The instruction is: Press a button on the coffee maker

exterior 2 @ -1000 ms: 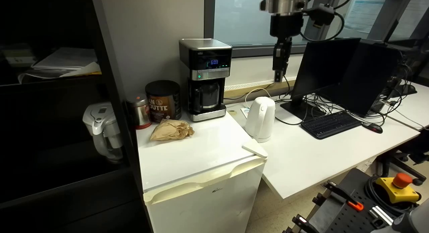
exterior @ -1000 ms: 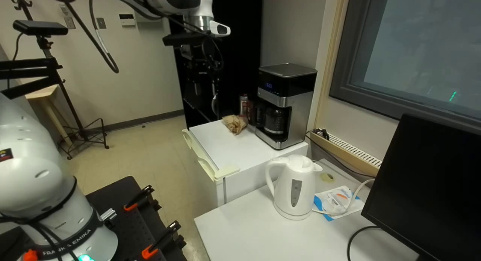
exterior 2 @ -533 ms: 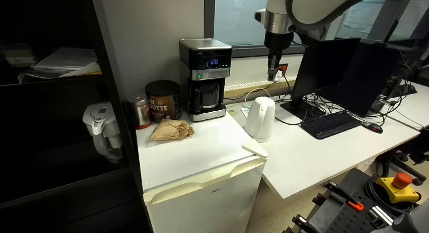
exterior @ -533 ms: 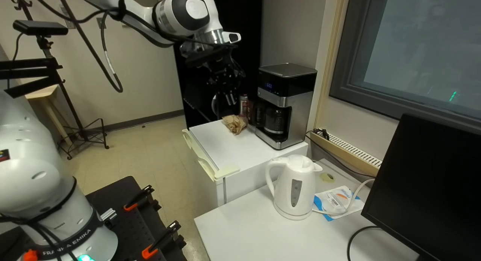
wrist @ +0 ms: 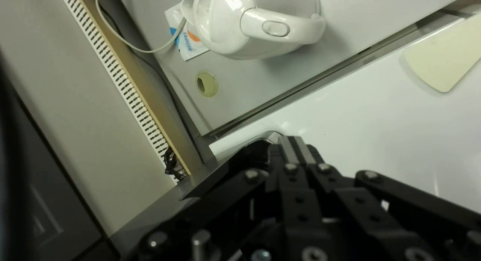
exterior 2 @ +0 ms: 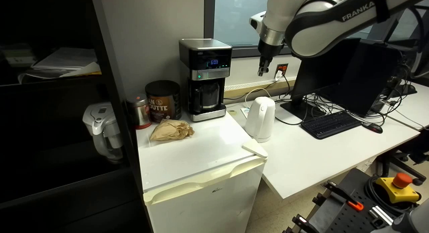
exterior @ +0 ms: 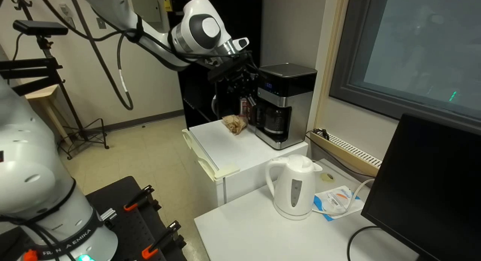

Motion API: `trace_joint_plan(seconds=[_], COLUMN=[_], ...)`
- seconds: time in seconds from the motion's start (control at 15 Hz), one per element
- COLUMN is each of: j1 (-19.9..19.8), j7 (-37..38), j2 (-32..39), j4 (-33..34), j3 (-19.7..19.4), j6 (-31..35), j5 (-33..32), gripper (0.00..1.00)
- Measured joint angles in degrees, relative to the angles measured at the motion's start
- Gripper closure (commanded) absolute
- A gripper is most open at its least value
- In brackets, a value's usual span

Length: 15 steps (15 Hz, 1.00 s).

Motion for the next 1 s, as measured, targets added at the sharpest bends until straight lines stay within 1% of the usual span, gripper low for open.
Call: trace_joint_plan(seconds=[0.33, 0.67, 1.0], j1=[-0.9, -0.9, -0.8], j7=[2.5, 5.5, 8.2], j2=[5.7, 11.1, 15.3], j4=[2.2, 6.4, 10.4], j3=[-0.5, -0.8, -0.8], j6=[8.0, 12.8, 16.1], j5=[-6.6, -12.7, -17.1], gripper=[0.99, 0.99, 1.0])
